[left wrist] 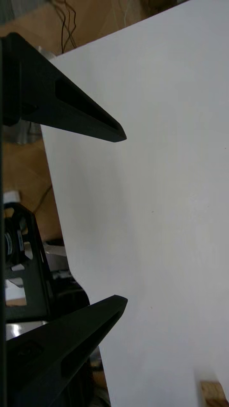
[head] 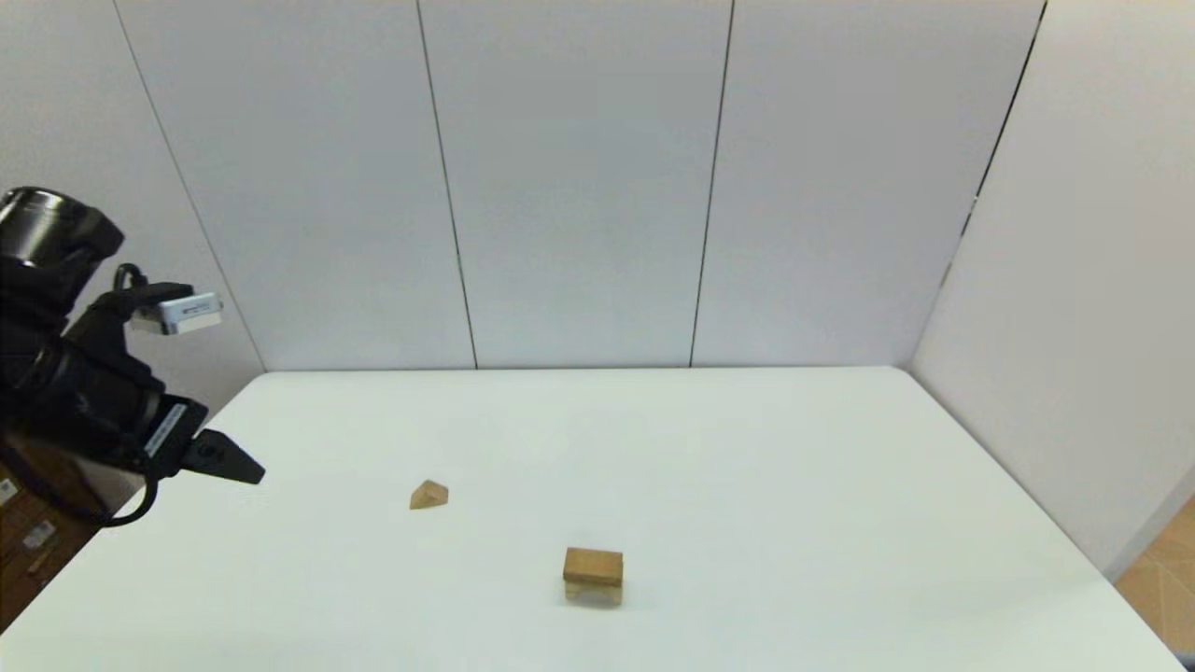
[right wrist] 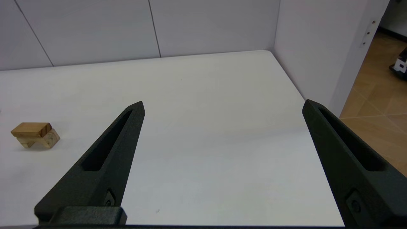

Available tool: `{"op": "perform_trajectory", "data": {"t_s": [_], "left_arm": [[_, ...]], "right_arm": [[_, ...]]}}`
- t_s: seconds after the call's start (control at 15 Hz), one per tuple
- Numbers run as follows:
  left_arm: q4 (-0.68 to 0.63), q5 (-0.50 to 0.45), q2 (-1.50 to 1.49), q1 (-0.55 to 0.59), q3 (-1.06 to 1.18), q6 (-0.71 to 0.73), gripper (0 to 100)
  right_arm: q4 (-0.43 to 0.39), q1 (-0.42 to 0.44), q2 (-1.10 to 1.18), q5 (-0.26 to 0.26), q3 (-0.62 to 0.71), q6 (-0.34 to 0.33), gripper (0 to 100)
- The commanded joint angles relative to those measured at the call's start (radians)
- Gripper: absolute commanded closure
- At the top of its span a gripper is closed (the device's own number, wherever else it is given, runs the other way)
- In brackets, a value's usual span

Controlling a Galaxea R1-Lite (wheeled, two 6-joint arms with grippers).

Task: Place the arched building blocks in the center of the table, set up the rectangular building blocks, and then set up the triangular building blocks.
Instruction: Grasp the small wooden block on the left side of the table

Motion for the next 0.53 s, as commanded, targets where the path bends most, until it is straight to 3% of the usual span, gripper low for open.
{"op": "perform_trajectory", "data": {"t_s": [0.07,0.53], "left_arm": [[0.047,0.000,0.310,0.002,-0.227,0.260,0],[0.202,0.033,0.618,-0.026,-0.563,0.803,0]], "right_arm": [[0.000,0.000,0.000,0.000,0.000,0.000,0],[0.000,0.000,0.000,0.000,0.000,0.000,0]]}}
